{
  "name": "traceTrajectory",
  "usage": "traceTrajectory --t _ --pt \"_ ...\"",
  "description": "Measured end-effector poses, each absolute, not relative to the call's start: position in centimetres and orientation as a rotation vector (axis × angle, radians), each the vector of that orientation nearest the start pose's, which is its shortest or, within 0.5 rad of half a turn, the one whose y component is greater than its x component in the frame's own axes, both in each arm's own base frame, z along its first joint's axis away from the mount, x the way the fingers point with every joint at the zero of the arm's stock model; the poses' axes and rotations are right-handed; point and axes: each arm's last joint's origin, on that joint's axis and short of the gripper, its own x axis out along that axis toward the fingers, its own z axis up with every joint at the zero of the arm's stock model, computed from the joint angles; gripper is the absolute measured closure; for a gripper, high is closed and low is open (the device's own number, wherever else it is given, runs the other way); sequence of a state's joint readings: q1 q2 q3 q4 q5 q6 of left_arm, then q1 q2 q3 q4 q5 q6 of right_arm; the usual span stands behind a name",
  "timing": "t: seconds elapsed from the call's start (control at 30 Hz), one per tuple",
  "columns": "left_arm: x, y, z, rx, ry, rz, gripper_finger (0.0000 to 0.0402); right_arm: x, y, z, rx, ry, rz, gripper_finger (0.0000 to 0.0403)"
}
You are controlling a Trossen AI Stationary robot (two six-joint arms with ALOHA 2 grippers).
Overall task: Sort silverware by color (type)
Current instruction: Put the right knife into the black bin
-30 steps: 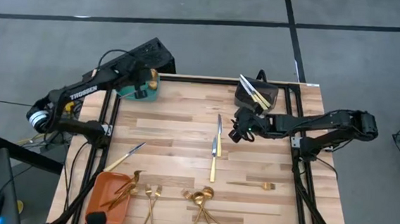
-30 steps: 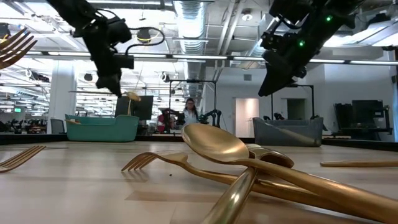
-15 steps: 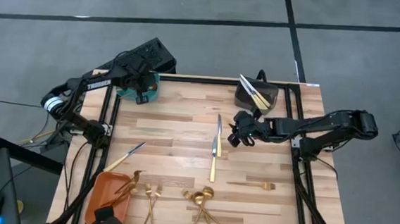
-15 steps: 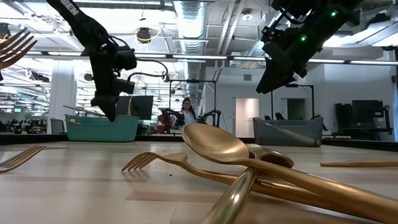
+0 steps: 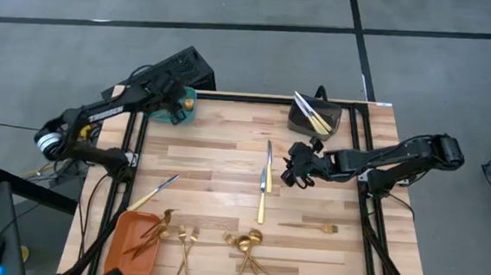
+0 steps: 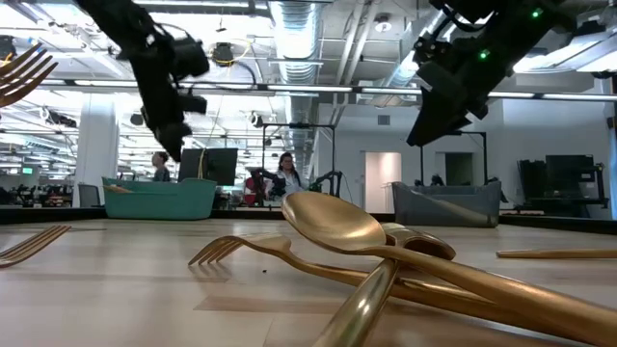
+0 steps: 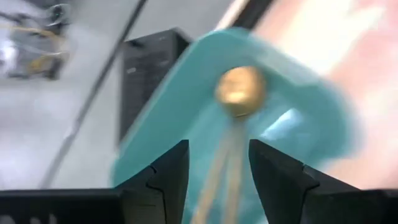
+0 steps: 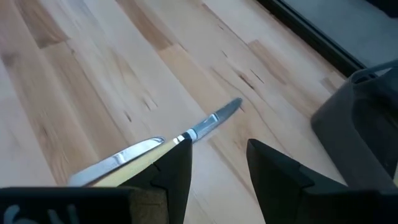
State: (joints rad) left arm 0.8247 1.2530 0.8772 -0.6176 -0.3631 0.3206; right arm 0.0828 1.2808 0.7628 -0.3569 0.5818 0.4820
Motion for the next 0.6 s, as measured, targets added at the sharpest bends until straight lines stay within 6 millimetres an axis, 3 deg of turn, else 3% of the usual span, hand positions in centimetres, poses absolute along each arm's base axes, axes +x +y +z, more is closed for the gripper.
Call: traceTrajectory --t 0.3,0.6 --pt "17.0 10.5 26.8 -0.13 0.952 0.709 0.0285 24.6 0.4 21.7 0.128 0.693 -0.668 0.0223" --pt "18.9 3.4 22.7 -0.209 0.91 0.586 0.0297 25.3 0.8 20.8 0.271 0.656 -0.719 0.0223"
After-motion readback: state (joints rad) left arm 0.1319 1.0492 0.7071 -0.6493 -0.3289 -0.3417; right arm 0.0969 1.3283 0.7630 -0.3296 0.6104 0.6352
